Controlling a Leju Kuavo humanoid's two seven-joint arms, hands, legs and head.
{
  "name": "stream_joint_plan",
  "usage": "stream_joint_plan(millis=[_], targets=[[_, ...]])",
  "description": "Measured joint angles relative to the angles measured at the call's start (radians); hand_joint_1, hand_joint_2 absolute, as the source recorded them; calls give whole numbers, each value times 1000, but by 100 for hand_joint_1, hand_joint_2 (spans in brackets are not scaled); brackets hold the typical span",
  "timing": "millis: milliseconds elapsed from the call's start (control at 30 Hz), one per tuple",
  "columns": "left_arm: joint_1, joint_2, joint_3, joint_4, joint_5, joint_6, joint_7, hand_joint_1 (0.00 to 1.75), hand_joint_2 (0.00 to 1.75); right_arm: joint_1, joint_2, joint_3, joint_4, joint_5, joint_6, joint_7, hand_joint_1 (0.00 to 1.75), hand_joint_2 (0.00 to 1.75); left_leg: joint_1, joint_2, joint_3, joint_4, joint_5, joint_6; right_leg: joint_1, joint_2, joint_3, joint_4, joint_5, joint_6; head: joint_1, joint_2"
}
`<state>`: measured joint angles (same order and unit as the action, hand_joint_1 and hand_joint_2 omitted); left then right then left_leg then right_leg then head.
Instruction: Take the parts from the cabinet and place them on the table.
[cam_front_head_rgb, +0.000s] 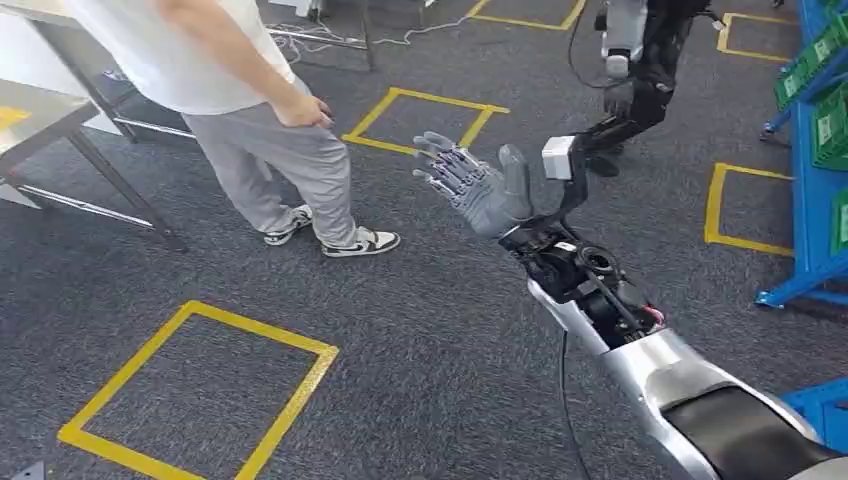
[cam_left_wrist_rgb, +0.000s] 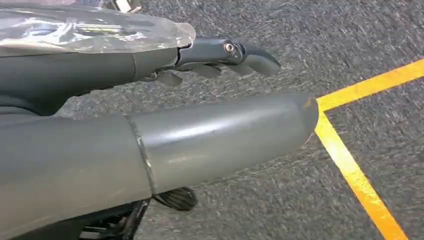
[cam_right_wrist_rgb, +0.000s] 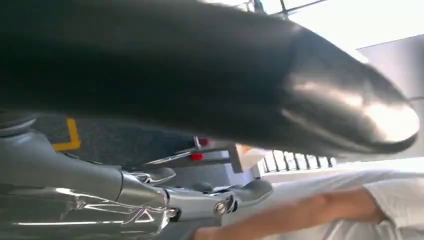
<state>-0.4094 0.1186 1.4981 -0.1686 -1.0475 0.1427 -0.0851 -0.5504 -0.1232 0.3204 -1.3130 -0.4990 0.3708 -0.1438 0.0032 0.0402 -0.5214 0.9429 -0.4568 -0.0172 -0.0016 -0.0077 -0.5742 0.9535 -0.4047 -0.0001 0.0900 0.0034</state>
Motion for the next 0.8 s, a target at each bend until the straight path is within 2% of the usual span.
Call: stream_joint_plan(millis=[33,67,133,167,200,233,267,333,367,400,500,533,567,600,633,667,700,733,767,800], targets=[[-1,0,0,0,-1,0,0,0,0,2,0,0,-5,0,0,0,0,0,5,-8,-2,12,-12,-5,-6,2,8,-7,1,-5,-1,0],[-2,-1,0,0,-2,0,0,0,0,-2,0,-2,-6,0,0,0,0,0,5,-20,-24,57,-34,-8,-6,6,12,-10,-2,-10,-8,0],[-1,0,0,0,-2,1,0,0,0,-2,0,-2,-6,0,-1,-1,0,0,5,-33,-127,243,-105,-12,-5,15,16,-10,-7,-18,-11,0],[2,0,0,0,-3,1,0,0,0,3,0,0,-6,2,-1,1,0,0,5,-35,-184,330,-125,-14,-5,20,20,-10,-11,-20,-13,0],[4,-1,0,0,-2,1,0,0,0,7,0,0,-6,2,-1,1,0,0,5,-35,-215,363,-120,-14,-5,25,24,-10,-15,-20,-13,0],[6,-2,0,0,-2,1,0,0,0,10,0,0,-6,2,-2,1,0,0,6,-35,-223,345,-86,-13,-5,32,31,-10,-20,-19,-13,0],[6,-2,0,0,-3,1,0,0,0,11,0,0,-6,2,-2,1,0,0,6,-35,-207,285,-36,-12,-5,37,39,-10,-25,-18,-13,0],[4,0,0,0,-6,2,0,0,0,10,0,-1,-6,2,-2,0,0,0,7,-42,-128,86,87,-6,-6,48,61,-9,-38,-10,-14,0],[3,0,0,0,-12,6,-1,0,0,8,0,-1,-5,2,-2,0,0,0,5,-58,-107,31,105,-1,-2,51,62,-8,-45,-5,-19,0],[2,2,0,0,-15,10,-2,0,0,9,0,-1,-7,3,-3,2,0,0,5,-59,-96,5,90,2,1,61,57,-4,-50,0,-23,0],[0,1,0,0,-21,19,-8,0,0,12,0,-2,-7,3,-3,5,0,0,2,-52,-95,10,82,15,-4,66,58,-11,-56,14,-17,0],[-1,-1,0,0,-23,19,-8,0,0,13,0,-4,-9,3,-3,5,0,0,8,-47,-87,2,82,21,-4,64,58,-4,-66,21,-18,0],[-2,-1,0,0,-23,19,-8,0,0,13,0,-7,-10,3,-4,4,0,0,8,-45,-80,1,77,28,-3,42,41,33,-88,25,-15,0],[-3,0,0,0,-24,20,-8,0,0,11,0,-9,-10,3,-3,5,0,0,7,-43,-76,2,74,33,-3,30,12,100,-120,28,-8,0],[-4,-1,0,0,-24,20,-8,0,0,12,2,-7,-12,3,-3,6,0,0,5,-40,-73,2,70,38,-5,23,-41,205,-161,32,-8,0],[-4,-2,0,0,-24,21,-9,0,0,15,2,-7,-12,4,-2,6,0,0,5,-37,-70,2,67,40,-6,20,-86,285,-184,34,-8,0],[-2,-3,0,0,-24,21,-9,0,0,18,2,-8,-12,4,-2,6,0,0,5,-36,-68,3,64,40,-7,20,-119,334,-190,35,-5,0],[-1,-3,0,0,-24,22,-8,0,0,21,2,-10,-11,4,-4,6,0,0,5,-35,-64,3,60,38,-7,19,-129,332,-169,35,-4,0],[0,-3,0,0,-26,22,-8,0,0,21,2,-11,-11,4,-3,6,0,0,5,-33,-57,3,56,37,-8,17,-113,282,-127,32,0,0],[0,-4,0,0,-27,23,-8,0,0,20,2,-11,-12,4,-3,6,0,0,5,-31,-49,4,51,35,-7,13,-77,193,-70,28,2,0]])
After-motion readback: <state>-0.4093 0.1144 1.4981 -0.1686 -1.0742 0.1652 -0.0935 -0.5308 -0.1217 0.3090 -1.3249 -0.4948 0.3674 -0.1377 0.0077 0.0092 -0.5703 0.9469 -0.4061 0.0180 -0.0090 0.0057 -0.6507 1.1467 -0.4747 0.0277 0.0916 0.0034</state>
